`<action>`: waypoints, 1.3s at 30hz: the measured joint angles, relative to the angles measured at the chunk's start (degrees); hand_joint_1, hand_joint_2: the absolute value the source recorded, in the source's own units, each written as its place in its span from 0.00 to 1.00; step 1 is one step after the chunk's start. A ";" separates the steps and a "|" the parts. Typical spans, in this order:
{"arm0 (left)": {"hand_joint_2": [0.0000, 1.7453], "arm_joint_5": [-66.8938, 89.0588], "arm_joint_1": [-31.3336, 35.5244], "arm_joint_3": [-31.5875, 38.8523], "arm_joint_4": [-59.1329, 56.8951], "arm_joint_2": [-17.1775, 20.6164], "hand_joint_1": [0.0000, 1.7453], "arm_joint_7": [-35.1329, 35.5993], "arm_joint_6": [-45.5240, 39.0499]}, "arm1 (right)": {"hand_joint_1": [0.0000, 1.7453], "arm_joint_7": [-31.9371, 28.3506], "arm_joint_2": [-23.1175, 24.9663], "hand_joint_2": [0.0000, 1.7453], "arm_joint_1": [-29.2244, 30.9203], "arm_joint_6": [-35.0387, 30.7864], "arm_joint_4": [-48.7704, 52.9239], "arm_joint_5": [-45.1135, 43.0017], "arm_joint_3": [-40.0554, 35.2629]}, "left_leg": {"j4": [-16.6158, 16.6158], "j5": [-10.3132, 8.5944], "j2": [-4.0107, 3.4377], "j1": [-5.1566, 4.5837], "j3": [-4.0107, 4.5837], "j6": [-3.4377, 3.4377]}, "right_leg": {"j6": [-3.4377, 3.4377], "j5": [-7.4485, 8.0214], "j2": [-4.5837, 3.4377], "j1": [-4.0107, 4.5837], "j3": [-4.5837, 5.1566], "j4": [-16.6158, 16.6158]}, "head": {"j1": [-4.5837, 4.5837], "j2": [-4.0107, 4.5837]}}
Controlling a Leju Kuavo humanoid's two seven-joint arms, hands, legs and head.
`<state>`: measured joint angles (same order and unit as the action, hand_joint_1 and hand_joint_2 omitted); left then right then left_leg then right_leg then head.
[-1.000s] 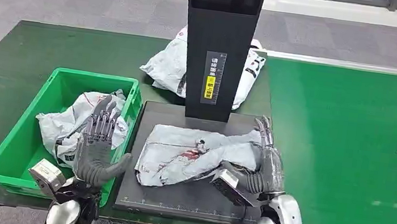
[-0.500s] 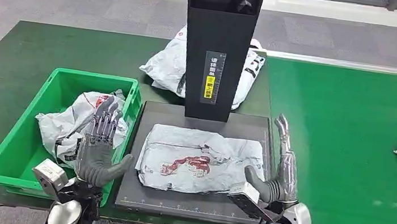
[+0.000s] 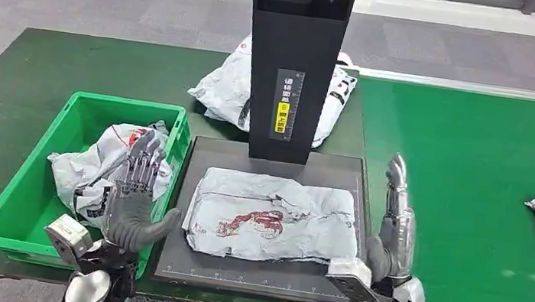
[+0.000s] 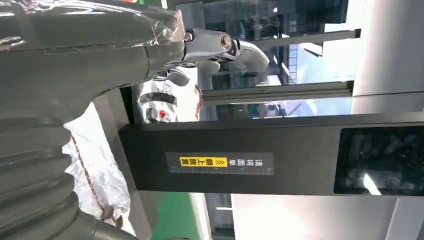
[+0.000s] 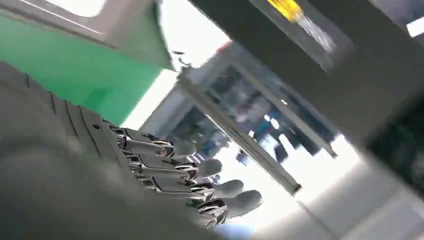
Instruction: Moved the parcel from conveyor to table for the left to box.
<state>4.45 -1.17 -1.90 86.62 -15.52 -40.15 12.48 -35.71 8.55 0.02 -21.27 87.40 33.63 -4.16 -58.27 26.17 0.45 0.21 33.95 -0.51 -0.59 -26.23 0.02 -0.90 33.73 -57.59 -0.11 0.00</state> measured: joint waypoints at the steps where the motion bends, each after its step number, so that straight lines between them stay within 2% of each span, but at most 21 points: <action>1: 1.00 0.80 0.04 -0.07 -0.09 0.00 0.00 0.00 -0.88 | 0.00 -0.87 0.00 1.00 0.03 0.20 0.25 -1.44 0.55 | 0.00 0.00 0.00 0.00 0.00 0.00 | 0.00 0.00 0.00 0.00 0.00 0.00 | -0.02 0.00; 4: 1.00 6.85 0.44 -1.07 -0.91 0.02 0.00 0.00 -6.39 | 0.00 -3.70 0.50 1.00 0.14 -2.17 1.20 -3.31 3.02 | -0.01 0.00 -0.01 -0.01 -0.01 0.00 | 0.00 0.00 -0.01 -0.01 0.01 0.01 | 0.00 0.00; 7: 1.00 14.84 2.03 -2.89 -4.32 -0.02 0.00 0.33 -14.14 | 0.00 -4.34 0.83 1.00 0.64 -9.56 1.84 -2.94 3.24 | -0.02 0.00 -0.01 -0.01 -0.06 0.01 | 0.00 0.01 0.00 -0.02 0.03 0.02 | 0.00 0.00; 10: 1.00 25.24 7.45 -6.15 -13.61 -0.46 0.00 2.36 -26.41 | 0.00 -4.58 1.14 1.00 2.40 -16.83 1.75 -3.47 3.22 | -0.03 -0.06 -0.01 -0.01 -0.06 0.03 | -0.01 0.11 0.01 -0.02 -0.01 0.02 | 0.00 0.00; 14: 1.00 24.97 15.83 -12.30 -27.26 -1.46 0.00 3.85 -34.12 | 0.00 -4.60 1.73 1.00 4.93 -17.86 0.77 -1.87 3.22 | -0.04 -0.13 -0.05 -0.02 -0.07 -0.01 | -0.03 0.23 -0.02 -0.03 -0.02 0.02 | -0.02 0.00; 19: 1.00 29.76 21.95 -14.62 -39.31 -3.23 0.00 6.19 -37.38 | 0.00 -4.58 1.73 1.00 6.02 -18.05 -0.15 -3.12 3.22 | -0.05 -0.15 -0.04 -0.03 -0.06 0.03 | -0.04 0.25 -0.03 -0.04 -0.03 0.02 | -0.02 0.00; 26: 1.00 38.37 26.04 -14.82 -48.92 -4.71 0.00 11.12 -41.05 | 0.00 -4.60 1.70 1.00 7.37 -18.10 -2.07 -5.49 3.22 | -0.03 -0.14 -0.04 -0.02 -0.01 0.03 | -0.03 0.24 -0.03 -0.03 -0.01 0.01 | -0.02 0.02; 29: 1.00 46.77 27.26 -15.70 -53.01 -4.81 0.00 18.35 -42.73 | 0.00 -4.58 1.66 1.00 8.24 -18.14 -3.25 -5.85 3.19 | -0.03 -0.14 -0.03 -0.02 0.00 0.03 | -0.03 0.24 -0.02 -0.03 0.00 0.01 | 0.00 0.00; 31: 1.00 55.64 28.44 -17.68 -56.30 -4.81 0.00 27.24 -43.04 | 0.00 -4.58 1.64 1.00 9.08 -17.64 -3.89 -5.83 3.19 | -0.03 -0.15 -0.03 -0.02 -0.01 0.03 | -0.03 0.24 -0.02 -0.03 -0.01 0.01 | 0.00 0.00; 38: 1.00 62.48 30.30 -20.68 -60.72 -4.81 0.00 33.45 -41.49 | 0.00 -4.58 1.62 1.00 9.92 -16.98 -5.20 -5.63 3.19 | -0.03 -0.15 0.03 -0.03 -0.02 0.04 | -0.04 0.24 0.03 -0.04 -0.08 0.01 | 0.00 0.00; 39: 1.00 64.06 30.48 -21.00 -61.13 -4.81 1.00 34.70 -40.64 | 0.00 -4.58 1.62 1.00 9.99 -16.63 -5.33 -5.46 3.19 | -0.03 -0.15 0.05 -0.03 -0.04 0.04 | -0.04 0.23 0.04 -0.04 -0.10 0.01 | -0.02 0.00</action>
<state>68.51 29.31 -22.90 25.49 -20.33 -5.45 -28.16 -40.28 10.16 10.01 -37.90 82.07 28.17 -0.96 -58.30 26.03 0.50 0.18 33.91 -0.47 -0.63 -26.00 0.06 -0.94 33.64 -57.58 -0.13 0.00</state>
